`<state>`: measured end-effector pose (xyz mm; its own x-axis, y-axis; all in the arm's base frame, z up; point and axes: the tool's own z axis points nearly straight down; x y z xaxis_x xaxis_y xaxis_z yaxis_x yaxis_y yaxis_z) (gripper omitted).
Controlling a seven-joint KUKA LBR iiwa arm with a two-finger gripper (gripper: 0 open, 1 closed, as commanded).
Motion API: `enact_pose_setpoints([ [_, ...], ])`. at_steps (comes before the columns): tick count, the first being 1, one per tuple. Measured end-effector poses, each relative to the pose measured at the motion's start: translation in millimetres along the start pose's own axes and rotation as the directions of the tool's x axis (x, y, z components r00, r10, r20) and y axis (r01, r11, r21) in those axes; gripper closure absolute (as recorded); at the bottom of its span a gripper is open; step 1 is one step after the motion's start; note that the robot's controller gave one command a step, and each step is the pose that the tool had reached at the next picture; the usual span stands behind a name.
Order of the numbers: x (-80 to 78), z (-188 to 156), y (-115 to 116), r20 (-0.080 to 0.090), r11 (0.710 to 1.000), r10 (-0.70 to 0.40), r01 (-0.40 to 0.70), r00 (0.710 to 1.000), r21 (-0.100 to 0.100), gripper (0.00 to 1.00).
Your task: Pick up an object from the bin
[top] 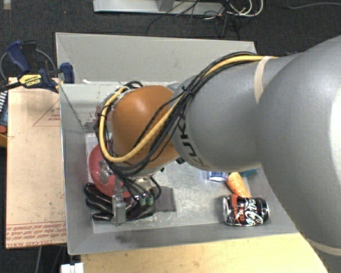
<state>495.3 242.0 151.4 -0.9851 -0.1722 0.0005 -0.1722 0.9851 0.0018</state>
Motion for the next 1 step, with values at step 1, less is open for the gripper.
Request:
enact_pose_setpoints([
  [1, -2.7, 47.9, -9.3, -0.005, 0.933, 0.360, -0.360, 0.933, 0.001, 0.00],
])
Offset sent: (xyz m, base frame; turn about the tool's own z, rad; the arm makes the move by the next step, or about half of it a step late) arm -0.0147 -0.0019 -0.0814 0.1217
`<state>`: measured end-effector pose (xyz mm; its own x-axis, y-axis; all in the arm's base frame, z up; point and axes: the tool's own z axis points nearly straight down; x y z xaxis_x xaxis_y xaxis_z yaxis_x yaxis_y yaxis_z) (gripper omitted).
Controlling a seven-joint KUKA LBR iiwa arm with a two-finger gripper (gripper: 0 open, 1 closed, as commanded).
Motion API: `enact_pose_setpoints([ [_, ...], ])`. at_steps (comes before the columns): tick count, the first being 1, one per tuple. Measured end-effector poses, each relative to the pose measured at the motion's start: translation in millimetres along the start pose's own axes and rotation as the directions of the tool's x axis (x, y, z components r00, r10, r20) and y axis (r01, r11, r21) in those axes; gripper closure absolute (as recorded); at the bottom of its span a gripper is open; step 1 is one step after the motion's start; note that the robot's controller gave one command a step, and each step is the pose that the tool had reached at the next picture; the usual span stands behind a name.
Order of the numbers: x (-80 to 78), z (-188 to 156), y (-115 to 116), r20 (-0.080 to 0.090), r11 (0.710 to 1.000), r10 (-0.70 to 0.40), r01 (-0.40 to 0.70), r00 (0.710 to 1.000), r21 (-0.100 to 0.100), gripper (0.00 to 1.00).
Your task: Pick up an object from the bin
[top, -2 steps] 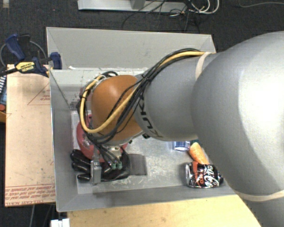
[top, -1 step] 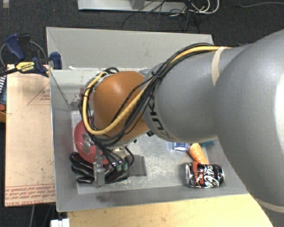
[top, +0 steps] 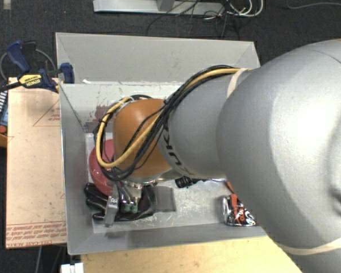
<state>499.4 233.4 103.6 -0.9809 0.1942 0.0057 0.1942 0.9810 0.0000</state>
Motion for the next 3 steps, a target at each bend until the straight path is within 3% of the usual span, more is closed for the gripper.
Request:
enact_pose_setpoints([
  [1, 15.7, 32, 4, 0.018, 0.971, -0.241, 0.241, 0.970, -0.004, 0.00],
  [2, 3.8, 29, 8, 0.007, 0.979, 0.202, -0.202, 0.979, -0.009, 1.00],
  [3, 3.7, 29, 8, 0.007, 0.979, 0.203, -0.203, 0.979, -0.009, 1.00],
])
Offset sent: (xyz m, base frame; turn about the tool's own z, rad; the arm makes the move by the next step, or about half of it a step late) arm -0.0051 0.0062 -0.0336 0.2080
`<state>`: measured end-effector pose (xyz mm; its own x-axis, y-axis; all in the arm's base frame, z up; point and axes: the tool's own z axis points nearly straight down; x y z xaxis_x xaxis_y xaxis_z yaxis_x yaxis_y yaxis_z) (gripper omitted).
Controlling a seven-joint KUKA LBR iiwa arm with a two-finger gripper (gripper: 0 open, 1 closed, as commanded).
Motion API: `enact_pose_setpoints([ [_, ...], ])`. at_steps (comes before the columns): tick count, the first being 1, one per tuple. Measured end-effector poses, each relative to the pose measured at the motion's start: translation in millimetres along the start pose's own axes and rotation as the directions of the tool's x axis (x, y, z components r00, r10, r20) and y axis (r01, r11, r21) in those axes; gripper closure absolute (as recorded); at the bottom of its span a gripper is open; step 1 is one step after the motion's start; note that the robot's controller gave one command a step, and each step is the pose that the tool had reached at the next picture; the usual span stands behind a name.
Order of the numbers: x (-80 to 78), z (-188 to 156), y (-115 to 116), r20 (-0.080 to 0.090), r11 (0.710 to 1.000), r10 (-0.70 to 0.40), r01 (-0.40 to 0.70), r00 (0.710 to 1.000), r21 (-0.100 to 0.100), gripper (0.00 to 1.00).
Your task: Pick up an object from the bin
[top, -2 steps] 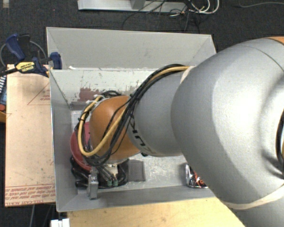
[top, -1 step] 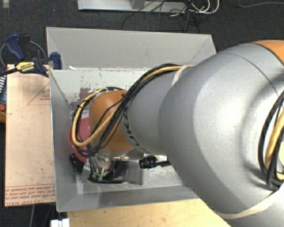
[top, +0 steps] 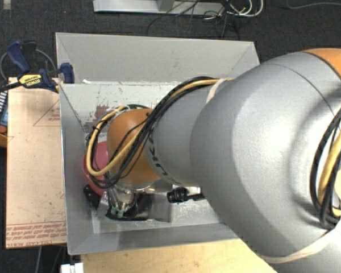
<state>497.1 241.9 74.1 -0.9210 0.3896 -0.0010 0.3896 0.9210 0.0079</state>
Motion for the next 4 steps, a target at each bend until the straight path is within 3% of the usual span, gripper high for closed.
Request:
enact_pose_setpoints([
  [4, -0.8, -42, -1, 0.001, 1.000, 0.000, 0.000, 1.000, 0.001, 1.00],
])
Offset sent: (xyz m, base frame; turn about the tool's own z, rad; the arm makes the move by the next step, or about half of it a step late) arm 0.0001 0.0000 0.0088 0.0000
